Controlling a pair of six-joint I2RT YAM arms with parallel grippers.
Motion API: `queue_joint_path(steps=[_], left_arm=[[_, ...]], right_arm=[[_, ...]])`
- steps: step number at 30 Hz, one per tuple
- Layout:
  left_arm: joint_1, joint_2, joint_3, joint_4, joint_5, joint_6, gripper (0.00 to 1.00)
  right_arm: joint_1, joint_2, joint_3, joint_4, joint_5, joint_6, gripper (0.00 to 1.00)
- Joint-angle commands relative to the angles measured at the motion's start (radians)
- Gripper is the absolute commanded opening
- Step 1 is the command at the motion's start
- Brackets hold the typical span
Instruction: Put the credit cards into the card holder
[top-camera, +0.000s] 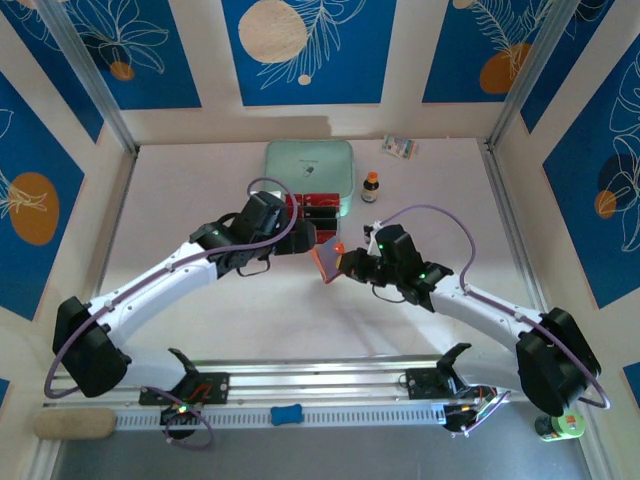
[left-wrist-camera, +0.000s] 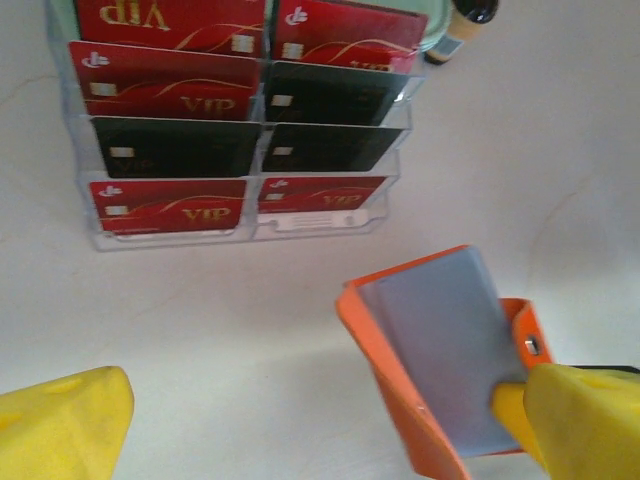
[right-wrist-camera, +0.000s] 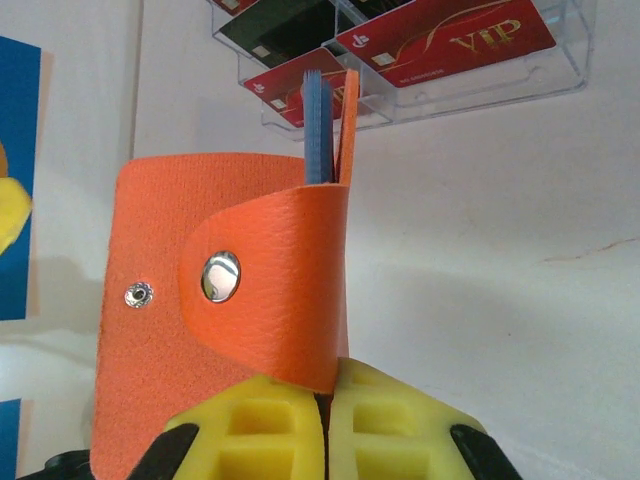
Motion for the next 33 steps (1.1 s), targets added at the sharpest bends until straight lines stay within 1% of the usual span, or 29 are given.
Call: queue_joint_path(steps=[1, 5, 10, 13, 16, 22, 27, 33], left_arm=[[-0.023, 0.011, 0.008, 0.036, 0.046, -0.045, 1.0], [-0.045, 0.056, 0.003, 0.072, 0.06, -0.07, 1.0], [-0.073, 0.126, 0.004, 0.063, 0.035, -0.059, 1.0], [-0.08, 0.164, -0.008, 0.017, -0.008, -0.045, 1.0], [-0.082, 0.171, -0.06, 0.013, -0.043, -0.037, 1.0], [-0.081, 0.175, -0.117, -0.049, -0.117, 0.006, 1.0], [-0.081, 0.202, -0.109, -0.126, -0.188, 0.077, 1.0], [-0.082, 0.261, -0.077, -0.151, -0.213, 0.128, 1.0]], right_arm=[[0.019, 0.006, 0.015, -0.021, 0.055, 0.01, 0.0], [0.031, 0.017, 0.027, -0.023, 0.063, 0.011, 0.0], [0.044, 0.036, 0.046, -0.024, 0.069, 0.011, 0.0], [0.045, 0.036, 0.048, -0.024, 0.074, 0.016, 0.0], [0.042, 0.035, 0.039, -0.016, 0.074, 0.029, 0.0], [0.031, 0.044, 0.013, 0.019, 0.062, 0.06, 0.0], [0.028, 0.06, -0.038, 0.098, 0.051, 0.115, 0.0], [0.063, 0.122, -0.086, 0.233, 0.059, 0.186, 0.0]])
